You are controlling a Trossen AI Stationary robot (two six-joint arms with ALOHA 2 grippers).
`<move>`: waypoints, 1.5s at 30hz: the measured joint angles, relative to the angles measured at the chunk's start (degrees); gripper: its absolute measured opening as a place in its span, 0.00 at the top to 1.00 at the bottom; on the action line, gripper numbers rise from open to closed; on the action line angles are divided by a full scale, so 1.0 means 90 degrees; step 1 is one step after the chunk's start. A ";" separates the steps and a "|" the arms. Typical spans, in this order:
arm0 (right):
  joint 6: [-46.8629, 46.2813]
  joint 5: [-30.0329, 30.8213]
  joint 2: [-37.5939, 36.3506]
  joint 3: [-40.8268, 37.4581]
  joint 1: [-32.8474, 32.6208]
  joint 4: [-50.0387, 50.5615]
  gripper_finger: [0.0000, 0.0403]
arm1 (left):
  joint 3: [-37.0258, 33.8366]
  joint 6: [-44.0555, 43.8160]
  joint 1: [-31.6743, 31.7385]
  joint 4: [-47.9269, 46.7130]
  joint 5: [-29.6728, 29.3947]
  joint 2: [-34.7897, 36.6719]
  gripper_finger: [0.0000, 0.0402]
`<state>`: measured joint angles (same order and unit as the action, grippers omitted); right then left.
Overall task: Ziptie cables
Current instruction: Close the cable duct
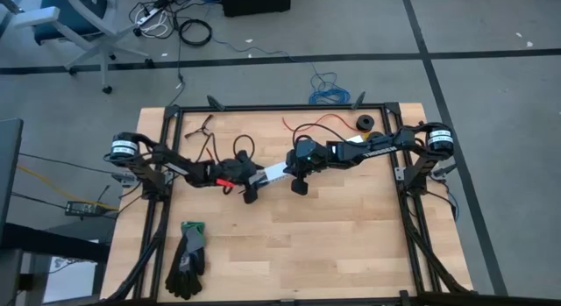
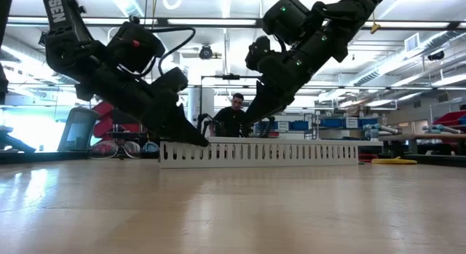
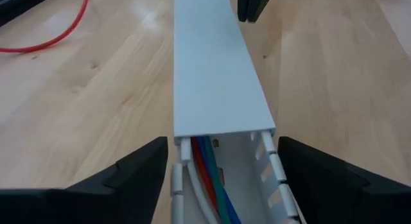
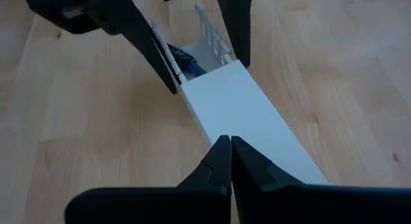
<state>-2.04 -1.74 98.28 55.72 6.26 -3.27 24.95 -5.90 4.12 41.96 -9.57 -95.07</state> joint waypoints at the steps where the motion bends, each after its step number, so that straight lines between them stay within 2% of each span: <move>1: -0.0002 0.0000 0.0000 0.0000 0.0000 -0.0004 1.00 | 0.0001 0.0001 0.0000 -0.0110 -0.0001 0.0094 0.24; 9: -0.0087 0.0000 0.0000 0.0000 0.0012 -0.0007 1.00 | 0.0002 -0.0045 -0.0036 -0.1885 -0.0036 0.1285 0.25; 13: -0.0088 0.0000 0.0000 0.0000 0.0012 -0.0005 1.00 | 0.0000 -0.0134 -0.0203 -0.2282 -0.0191 0.1511 0.25; 20: -0.0104 0.0000 0.0000 0.0000 0.0012 -0.0002 1.00 | -0.0163 -0.0208 -0.0474 -0.1859 -0.0637 0.1265 0.25; 26: -0.0104 -0.0002 0.0000 0.0000 0.0012 -0.0008 1.00 | -0.0219 -0.0234 -0.0471 -0.1612 -0.0992 0.0698 0.25; 31: -0.0107 -0.0003 0.0000 0.0000 0.0012 -0.0009 1.00 | -0.0217 -0.0202 -0.0471 -0.1020 -0.1003 0.0381 0.25; 45: -0.0168 -0.0003 0.0000 0.0000 0.0015 -0.0221 1.00 | -0.0214 0.0128 -0.0459 -0.0828 -0.1186 0.0379 0.42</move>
<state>-3.55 -1.77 98.28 55.72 6.39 -5.25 23.03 -4.75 -0.01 34.50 -20.25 -91.66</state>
